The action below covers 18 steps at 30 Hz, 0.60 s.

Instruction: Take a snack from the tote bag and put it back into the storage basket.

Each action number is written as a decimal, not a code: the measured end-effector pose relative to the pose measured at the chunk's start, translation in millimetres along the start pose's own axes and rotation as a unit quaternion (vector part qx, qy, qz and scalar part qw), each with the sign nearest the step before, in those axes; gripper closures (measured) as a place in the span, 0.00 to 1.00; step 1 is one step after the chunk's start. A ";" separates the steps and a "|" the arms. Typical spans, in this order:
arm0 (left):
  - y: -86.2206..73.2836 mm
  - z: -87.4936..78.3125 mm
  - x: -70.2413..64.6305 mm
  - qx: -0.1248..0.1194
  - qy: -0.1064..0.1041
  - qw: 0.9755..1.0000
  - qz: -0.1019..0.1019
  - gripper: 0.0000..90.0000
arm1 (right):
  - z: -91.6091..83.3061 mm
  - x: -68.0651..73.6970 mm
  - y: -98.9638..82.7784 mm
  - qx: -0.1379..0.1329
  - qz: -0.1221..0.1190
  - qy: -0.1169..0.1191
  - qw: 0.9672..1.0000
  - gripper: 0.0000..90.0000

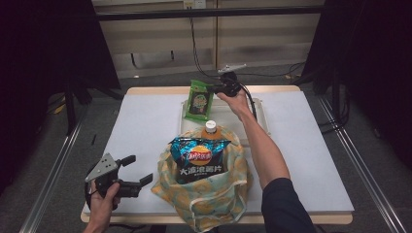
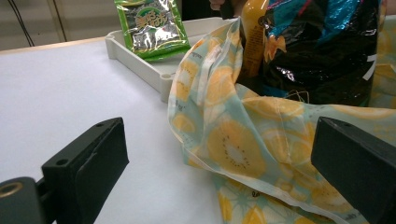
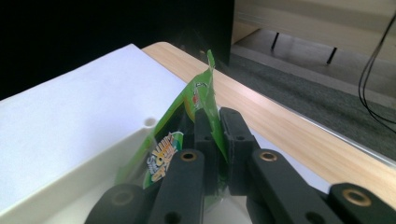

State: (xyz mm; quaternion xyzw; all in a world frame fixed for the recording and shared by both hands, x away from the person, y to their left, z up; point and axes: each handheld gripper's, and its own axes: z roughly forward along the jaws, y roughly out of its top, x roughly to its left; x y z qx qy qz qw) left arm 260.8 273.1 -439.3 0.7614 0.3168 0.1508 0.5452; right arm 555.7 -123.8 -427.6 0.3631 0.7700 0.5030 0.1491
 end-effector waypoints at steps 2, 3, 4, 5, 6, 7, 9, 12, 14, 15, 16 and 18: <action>0.1 -0.3 0.3 0.000 0.001 1.000 0.001 0.04 | 0.1 -3.4 -4.6 0.009 0.005 -0.004 1.000 0.93; 0.3 -0.4 0.1 0.001 0.004 1.000 0.000 0.04 | 0.2 -6.3 -8.3 0.019 0.007 -0.006 1.000 0.92; 0.4 -0.5 0.3 0.001 0.005 1.000 0.002 0.04 | -0.7 -8.4 -11.7 0.022 0.011 -0.009 1.000 0.92; 0.4 -0.7 0.3 0.001 0.006 1.000 0.002 0.04 | -1.0 -9.7 -13.4 0.022 0.014 -0.010 1.000 0.90; 0.4 -0.9 0.2 0.001 0.006 1.000 0.001 0.04 | -0.8 -11.1 -15.6 0.023 0.017 -0.013 1.000 0.89; 0.3 -1.0 0.1 0.001 0.006 1.000 0.001 0.04 | -0.2 -12.2 -18.0 0.025 0.020 -0.015 0.999 0.87; 0.1 -0.8 0.1 0.002 0.007 1.000 0.000 0.04 | 1.7 -13.1 -20.1 0.030 0.024 -0.019 0.999 0.85; 0.1 -1.0 0.4 0.002 0.007 1.000 0.001 0.04 | 5.5 -13.7 -21.6 0.031 0.025 -0.022 0.999 0.82; 0.1 -1.4 0.6 0.001 0.009 1.000 0.000 0.04 | 7.6 -14.2 -22.0 0.032 0.026 -0.028 0.999 0.76; -0.3 -1.1 1.2 -0.001 0.004 1.000 -0.001 0.04 | 8.4 -14.7 -22.0 0.033 0.029 -0.032 0.999 0.73; -0.3 -1.3 1.3 0.000 0.005 1.000 0.000 0.04 | 8.8 -15.1 -22.0 0.035 0.030 -0.035 0.998 0.72; -0.1 -1.7 1.1 0.000 0.005 1.000 -0.002 0.04 | 8.4 -15.2 -22.0 0.034 0.029 -0.039 0.998 0.67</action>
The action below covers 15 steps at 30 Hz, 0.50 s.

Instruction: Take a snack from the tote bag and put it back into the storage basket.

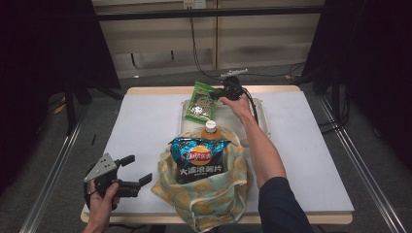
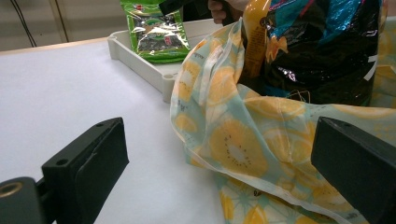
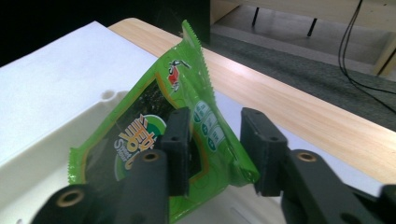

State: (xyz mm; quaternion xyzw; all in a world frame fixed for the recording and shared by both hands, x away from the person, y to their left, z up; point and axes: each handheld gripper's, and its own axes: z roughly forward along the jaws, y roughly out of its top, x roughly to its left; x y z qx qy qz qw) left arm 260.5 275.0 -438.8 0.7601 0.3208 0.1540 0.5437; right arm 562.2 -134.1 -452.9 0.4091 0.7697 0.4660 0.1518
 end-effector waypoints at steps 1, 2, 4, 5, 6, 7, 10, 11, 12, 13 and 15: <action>0.1 0.0 0.0 0.000 0.000 1.000 0.000 0.04 | -0.8 -0.4 0.2 0.001 0.000 -0.003 1.000 0.62; 0.2 -0.1 0.2 0.000 -0.001 1.000 0.002 0.04 | -1.5 -0.9 0.9 0.001 0.001 -0.007 1.000 0.57; 0.3 -0.1 -0.1 -0.001 0.000 1.000 0.002 0.04 | -3.0 -1.7 1.7 -0.001 0.005 -0.013 1.000 0.51; 0.4 0.0 -0.3 -0.001 0.000 1.000 0.001 0.04 | -7.4 -3.7 4.0 -0.008 0.010 -0.016 1.000 0.45; 0.4 0.1 -0.4 -0.001 -0.001 1.000 0.002 0.04 | -10.0 -4.3 5.3 -0.013 0.012 -0.014 1.000 0.40; 0.5 0.2 -0.4 -0.003 0.000 1.000 0.001 0.04 | -12.8 -4.1 6.7 -0.014 0.013 -0.010 1.000 0.37; 0.1 1.2 1.0 -0.005 -0.005 1.000 -0.002 0.04 | -23.4 -1.2 9.7 -0.022 0.007 -0.010 1.000 0.30; 0.4 1.0 1.0 -0.003 -0.001 1.000 -0.001 0.04 | -27.4 0.0 11.0 -0.023 0.005 -0.011 1.000 0.29; 0.6 0.4 0.8 -0.003 0.001 1.000 0.000 0.04 | -32.1 1.5 12.3 -0.029 0.001 -0.014 0.999 0.29; 0.7 0.1 0.3 -0.007 -0.002 1.000 -0.002 0.04 | -36.9 3.5 13.3 -0.035 -0.002 -0.010 0.999 0.31; 1.0 -0.5 0.2 -0.007 -0.002 1.000 0.000 0.04 | -45.3 8.7 13.1 -0.043 -0.007 -0.001 0.999 0.41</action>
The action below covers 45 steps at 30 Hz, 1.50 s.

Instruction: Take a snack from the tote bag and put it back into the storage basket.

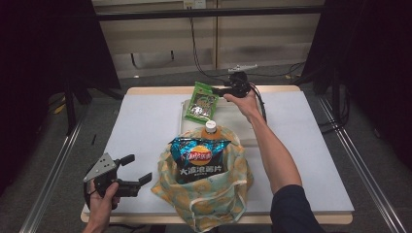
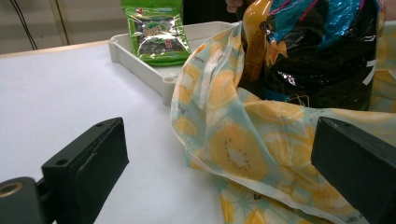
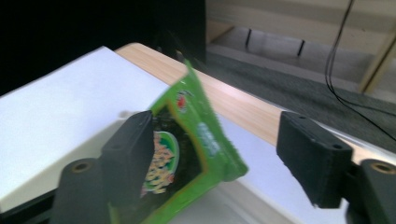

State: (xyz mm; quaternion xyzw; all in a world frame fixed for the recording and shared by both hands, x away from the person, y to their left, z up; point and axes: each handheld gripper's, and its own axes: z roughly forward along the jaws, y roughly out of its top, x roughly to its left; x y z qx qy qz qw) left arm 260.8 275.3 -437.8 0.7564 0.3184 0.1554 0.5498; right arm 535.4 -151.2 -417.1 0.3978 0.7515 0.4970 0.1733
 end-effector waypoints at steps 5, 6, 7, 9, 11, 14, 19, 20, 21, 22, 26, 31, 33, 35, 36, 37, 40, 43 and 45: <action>0.1 -0.3 1.2 0.002 0.005 1.000 -0.001 0.04 | -11.7 12.3 -11.9 -0.004 -0.016 0.056 0.998 0.93; 0.2 -0.6 1.8 0.001 0.006 1.000 0.001 0.04 | -12.4 15.0 -15.1 -0.005 -0.015 0.073 0.997 1.00; -0.1 -0.4 2.3 -0.003 -0.001 1.000 -0.001 0.04 | -12.6 18.6 -18.1 -0.006 -0.016 0.084 0.996 1.00; -0.3 -0.2 2.1 -0.001 0.003 1.000 -0.004 0.04 | -9.7 26.0 -24.6 0.001 -0.018 0.104 0.994 1.00; -0.6 -0.4 1.0 0.003 0.006 1.000 -0.002 0.04 | -5.2 32.5 -30.6 0.015 -0.024 0.121 0.992 1.00; 0.0 -1.6 -1.0 0.002 0.007 1.000 0.001 0.04 | 1.3 40.3 -36.0 0.034 -0.031 0.139 0.989 1.00; -0.1 -2.0 -0.7 0.001 0.005 1.000 0.003 0.04 | 13.6 48.7 -42.6 0.066 -0.039 0.170 0.983 1.00; -0.2 -1.8 -0.7 0.001 0.005 1.000 0.001 0.04 | 16.2 49.7 -44.1 0.077 -0.041 0.170 0.982 1.00; -0.2 -1.7 -0.7 0.002 0.007 1.000 0.002 0.04 | 19.0 50.1 -45.9 0.087 -0.045 0.171 0.980 1.00; -0.1 -1.6 -0.7 0.002 0.007 1.000 0.002 0.04 | 21.6 50.6 -47.6 0.095 -0.046 0.174 0.979 1.00; -0.3 -1.5 -0.2 0.001 0.008 1.000 0.001 0.04 | 32.1 52.5 -53.5 0.114 -0.051 0.176 0.976 1.00; 0.4 -3.2 -1.5 0.001 0.006 1.000 0.008 0.04 | 39.4 46.6 -60.8 0.131 -0.048 0.161 0.977 1.00; 0.4 -3.5 -1.5 0.000 0.008 1.000 0.007 0.04 | 40.3 44.6 -62.3 0.138 -0.046 0.159 0.976 1.00; -0.5 -2.1 -0.2 0.000 -0.001 1.000 0.006 0.04 | 41.9 43.0 -62.9 0.144 -0.043 0.154 0.977 1.00; -0.6 -1.8 -0.2 0.000 0.000 1.000 0.005 0.04 | 42.9 42.2 -62.9 0.144 -0.041 0.150 0.977 1.00; -0.5 -2.0 -0.4 0.001 0.000 1.000 0.005 0.04 | 43.7 41.2 -62.7 0.144 -0.042 0.145 0.978 1.00; 0.0 -2.8 -1.5 0.001 0.006 1.000 0.007 0.04 | 46.0 38.8 -62.5 0.142 -0.041 0.134 0.980 1.00; 0.1 -3.7 -1.1 0.001 0.008 1.000 0.007 0.04 | 49.8 36.4 -63.9 0.147 -0.038 0.125 0.980 1.00; -0.1 -4.3 -0.6 0.001 0.007 1.000 0.006 0.04 | 52.1 35.0 -63.7 0.145 -0.034 0.122 0.981 1.00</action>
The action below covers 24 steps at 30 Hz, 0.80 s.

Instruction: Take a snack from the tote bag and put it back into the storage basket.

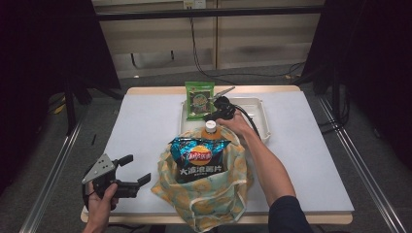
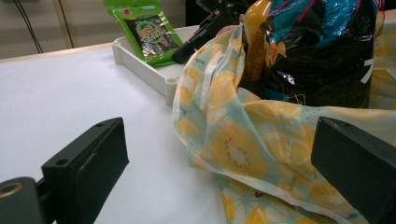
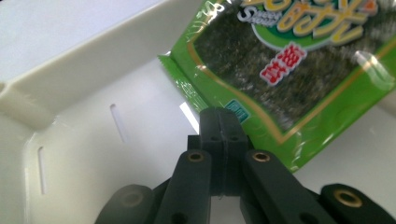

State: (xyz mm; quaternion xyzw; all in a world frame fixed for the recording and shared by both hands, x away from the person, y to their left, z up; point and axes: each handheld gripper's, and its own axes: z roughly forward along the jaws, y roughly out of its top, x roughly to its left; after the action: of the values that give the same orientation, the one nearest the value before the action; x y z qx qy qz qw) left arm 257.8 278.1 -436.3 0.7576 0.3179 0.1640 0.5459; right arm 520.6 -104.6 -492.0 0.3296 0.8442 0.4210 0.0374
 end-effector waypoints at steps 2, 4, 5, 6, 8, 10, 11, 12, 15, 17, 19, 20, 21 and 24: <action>-0.3 0.3 0.3 -0.001 0.002 1.000 -0.003 0.04 | 1.5 -1.4 1.1 -0.002 0.006 -0.002 1.000 1.00; -0.3 0.4 0.6 0.000 0.002 1.000 -0.001 0.04 | 3.4 -2.9 1.8 -0.007 0.009 -0.003 1.000 1.00; -0.3 0.4 0.7 -0.001 -0.001 1.000 -0.001 0.04 | 4.2 -3.4 2.3 -0.008 0.007 -0.004 1.000 1.00; -0.1 0.1 0.2 0.001 0.001 1.000 -0.001 0.04 | 4.9 -3.4 2.9 -0.009 0.008 -0.005 1.000 1.00; -0.1 0.2 0.3 0.001 0.002 1.000 -0.001 0.04 | 6.4 -3.5 3.9 -0.012 0.011 -0.012 1.000 1.00; -0.6 0.6 0.6 -0.003 -0.004 1.000 -0.002 0.04 | 7.4 -5.0 4.5 -0.015 0.012 -0.019 1.000 1.00; -0.6 0.2 -0.1 0.000 0.002 1.000 -0.003 0.04 | 7.8 -5.8 5.2 -0.015 0.015 -0.025 0.999 1.00; -0.8 0.1 0.0 -0.001 0.002 1.000 -0.004 0.04 | 8.4 -7.0 6.5 -0.013 0.014 -0.029 0.999 1.00; -1.0 0.3 0.6 -0.001 0.003 1.000 -0.006 0.04 | 11.5 -9.7 9.7 -0.017 0.019 -0.037 0.999 1.00; -1.0 0.1 0.9 -0.001 0.004 1.000 -0.008 0.04 | 13.5 -8.9 11.6 -0.017 0.019 -0.046 0.999 1.00; -0.8 0.0 0.5 -0.001 0.007 1.000 -0.007 0.04 | 14.2 -8.9 12.3 -0.021 0.021 -0.048 0.998 1.00; -0.9 0.1 0.3 -0.001 0.004 1.000 -0.008 0.04 | 13.9 -8.6 12.1 -0.022 0.021 -0.047 0.998 1.00; -0.7 -0.2 0.3 0.000 0.004 1.000 -0.005 0.04 | 13.6 -8.3 11.6 -0.024 0.020 -0.045 0.999 1.00; -0.8 0.4 0.1 0.000 0.001 1.000 -0.003 0.04 | 10.6 -7.1 9.8 -0.020 0.021 -0.036 0.999 0.98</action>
State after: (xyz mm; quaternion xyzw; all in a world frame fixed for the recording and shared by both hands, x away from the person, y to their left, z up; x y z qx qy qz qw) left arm 257.9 278.0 -437.2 0.7563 0.3209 0.1630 0.5463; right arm 535.0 -97.3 -493.0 0.3617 0.8264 0.4267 0.0651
